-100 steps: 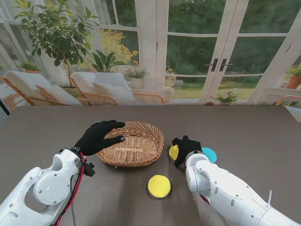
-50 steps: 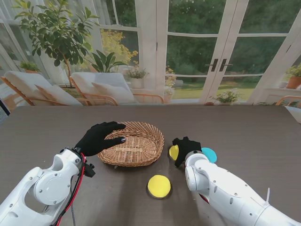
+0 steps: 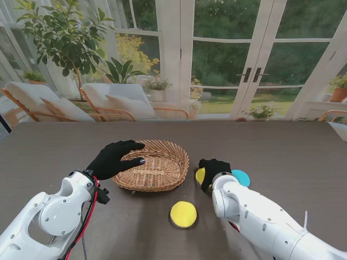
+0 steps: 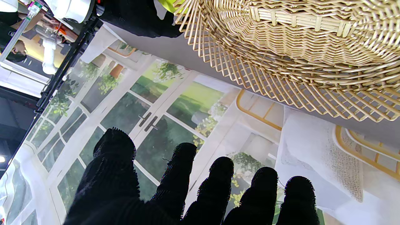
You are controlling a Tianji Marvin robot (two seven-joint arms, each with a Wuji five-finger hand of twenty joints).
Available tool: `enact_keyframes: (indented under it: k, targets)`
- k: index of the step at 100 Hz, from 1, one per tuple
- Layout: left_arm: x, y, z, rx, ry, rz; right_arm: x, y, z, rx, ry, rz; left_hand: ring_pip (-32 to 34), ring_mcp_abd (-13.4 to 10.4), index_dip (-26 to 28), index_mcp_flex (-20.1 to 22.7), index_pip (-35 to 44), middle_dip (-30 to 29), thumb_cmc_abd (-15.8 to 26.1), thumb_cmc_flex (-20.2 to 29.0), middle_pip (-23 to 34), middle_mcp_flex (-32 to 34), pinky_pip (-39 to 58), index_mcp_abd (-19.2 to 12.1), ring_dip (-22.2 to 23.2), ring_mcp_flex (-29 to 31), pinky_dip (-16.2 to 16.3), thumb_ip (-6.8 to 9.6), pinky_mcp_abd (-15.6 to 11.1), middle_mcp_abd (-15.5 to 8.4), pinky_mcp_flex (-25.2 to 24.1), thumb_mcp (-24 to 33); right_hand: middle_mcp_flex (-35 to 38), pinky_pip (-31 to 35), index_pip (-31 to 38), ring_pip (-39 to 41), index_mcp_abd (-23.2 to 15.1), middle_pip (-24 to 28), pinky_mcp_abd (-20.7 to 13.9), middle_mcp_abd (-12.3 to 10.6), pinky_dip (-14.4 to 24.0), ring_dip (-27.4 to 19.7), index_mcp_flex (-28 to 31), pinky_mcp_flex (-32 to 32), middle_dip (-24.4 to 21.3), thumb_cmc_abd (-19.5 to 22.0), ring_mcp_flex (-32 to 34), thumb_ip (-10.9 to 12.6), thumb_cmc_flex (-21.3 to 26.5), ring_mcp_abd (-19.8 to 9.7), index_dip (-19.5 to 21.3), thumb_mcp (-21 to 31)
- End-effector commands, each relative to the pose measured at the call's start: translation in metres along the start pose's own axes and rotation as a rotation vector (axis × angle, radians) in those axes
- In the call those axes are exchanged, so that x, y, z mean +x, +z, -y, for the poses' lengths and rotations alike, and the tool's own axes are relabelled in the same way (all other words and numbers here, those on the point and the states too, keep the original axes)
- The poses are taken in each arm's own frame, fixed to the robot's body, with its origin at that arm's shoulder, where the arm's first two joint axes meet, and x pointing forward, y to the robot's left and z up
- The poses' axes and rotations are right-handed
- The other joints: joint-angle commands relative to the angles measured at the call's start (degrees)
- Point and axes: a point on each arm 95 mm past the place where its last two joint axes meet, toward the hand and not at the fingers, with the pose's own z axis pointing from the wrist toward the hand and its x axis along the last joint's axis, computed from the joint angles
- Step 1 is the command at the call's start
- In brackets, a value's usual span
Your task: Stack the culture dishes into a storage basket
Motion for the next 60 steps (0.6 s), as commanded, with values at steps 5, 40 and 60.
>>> enact_keyframes:
  k: [5, 40, 60]
  targets:
    - [0.0015, -0.0006, -0.0012, -0.017, 0.001, -0.001, -0.0012, -0.002, 0.021, 0.045, -0.015, 0.002, 0.2, 0.81, -0.11, 0.69, 0.17, 0.55, 3.66, 1.23, -0.73, 0.41, -0.6, 0.22, 0.29, 1.44, 0.71, 1.83, 0.33, 0.24, -0.76, -0.55, 6.23, 4.2, 3.51, 1.31, -1.06, 1.97, 1.88, -0.45, -2.2, -0.67, 2.75, 4.63, 0.79, -0.38, 4.63, 2.92, 6.89, -1.46, -0.94, 8.84]
    - [0.0014, -0.0017, -0.0005, -0.016, 0.003, 0.003, -0.0021, -0.0028, 0.0245, 0.034, -0.005, 0.002, 0.32, 0.94, -0.07, 1.08, 0.27, 0.55, 3.66, 1.27, -0.72, 0.52, -0.59, 0.52, 0.34, 1.71, 0.69, 1.83, 0.4, 0.37, -0.61, -0.56, 11.94, 3.88, 6.26, 1.73, -0.7, 3.24, 2.47, -1.18, -3.49, -0.48, 5.33, 9.82, 1.58, 0.84, 10.35, 3.63, 9.95, -3.31, -2.22, 12.12]
    - [0.0014, -0.0017, 0.0, -0.015, 0.002, 0.002, -0.0055, -0.006, 0.0198, 0.017, 0.016, 0.006, 0.36, 1.11, -0.05, 1.3, 0.33, 0.55, 3.66, 1.33, -0.71, 0.6, -0.59, 0.68, 0.36, 1.8, 0.67, 1.83, 0.39, 0.54, -0.57, -0.55, 14.31, 4.24, 7.46, 2.05, -0.56, 3.83, 2.74, -1.41, -3.7, -0.17, 7.49, 11.56, 2.22, 2.13, 12.38, 3.76, 10.45, -3.51, -2.78, 12.57]
